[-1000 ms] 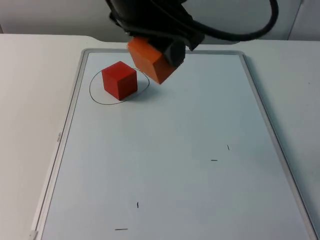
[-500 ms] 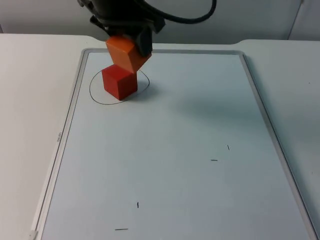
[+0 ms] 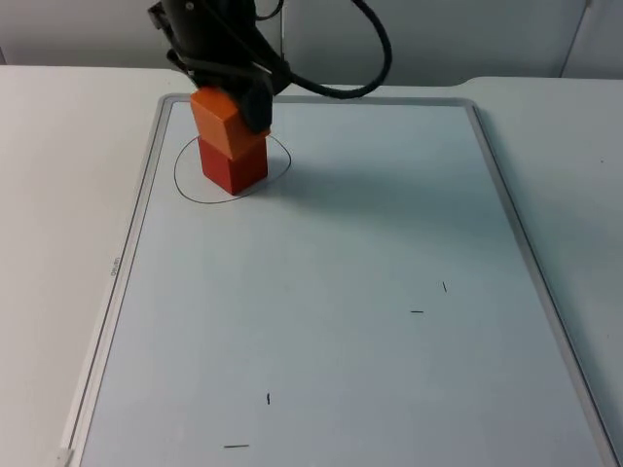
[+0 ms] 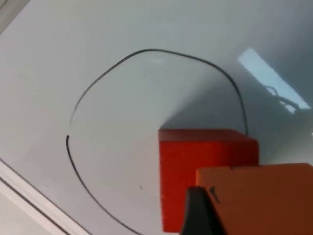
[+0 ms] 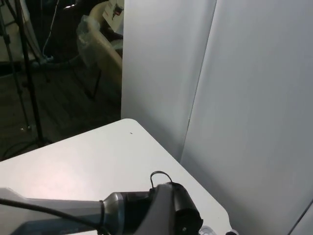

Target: Pick up one cube with the left hand and another cube with the right hand. First place the cube in the right hand at the target position, then stack the cube in the left hand on top.

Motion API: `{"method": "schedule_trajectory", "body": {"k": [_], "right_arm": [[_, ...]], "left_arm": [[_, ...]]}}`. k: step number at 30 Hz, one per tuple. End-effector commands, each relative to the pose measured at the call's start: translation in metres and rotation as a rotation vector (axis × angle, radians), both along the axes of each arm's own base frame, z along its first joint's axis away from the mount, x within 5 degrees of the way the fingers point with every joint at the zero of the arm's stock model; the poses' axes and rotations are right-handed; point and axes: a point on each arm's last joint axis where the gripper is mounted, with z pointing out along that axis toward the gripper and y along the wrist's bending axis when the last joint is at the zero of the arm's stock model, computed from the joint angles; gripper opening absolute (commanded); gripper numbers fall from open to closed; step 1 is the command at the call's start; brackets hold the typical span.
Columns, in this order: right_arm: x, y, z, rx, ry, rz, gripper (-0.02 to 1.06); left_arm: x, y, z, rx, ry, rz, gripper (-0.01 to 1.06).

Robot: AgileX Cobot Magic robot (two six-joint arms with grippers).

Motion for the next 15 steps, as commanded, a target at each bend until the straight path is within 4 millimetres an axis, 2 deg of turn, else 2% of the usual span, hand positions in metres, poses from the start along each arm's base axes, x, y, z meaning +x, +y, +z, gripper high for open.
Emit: {"method": "schedule_trajectory", "body": {"k": [1,5,15], "right_arm": [[-0.0015,-0.0004,0.0008,0.003,-0.004,0.009,0.77],[-0.0006,0.0002,0.0001,0.001,-0.002,0.009,0.77],[0.0036,0.0035,-0.0036,-0.005,0.008,0.01,0.77]], "left_arm": [[0.0038,0.0083,0.0059,0.011,-0.02,0.006,0.0],[0.0065,0.0136,0.0061,0.006,-0.025,0.019,0.0],[0.0103,0.0104,0.0069,-0.03,-0.068,0.013,0.0]]}}
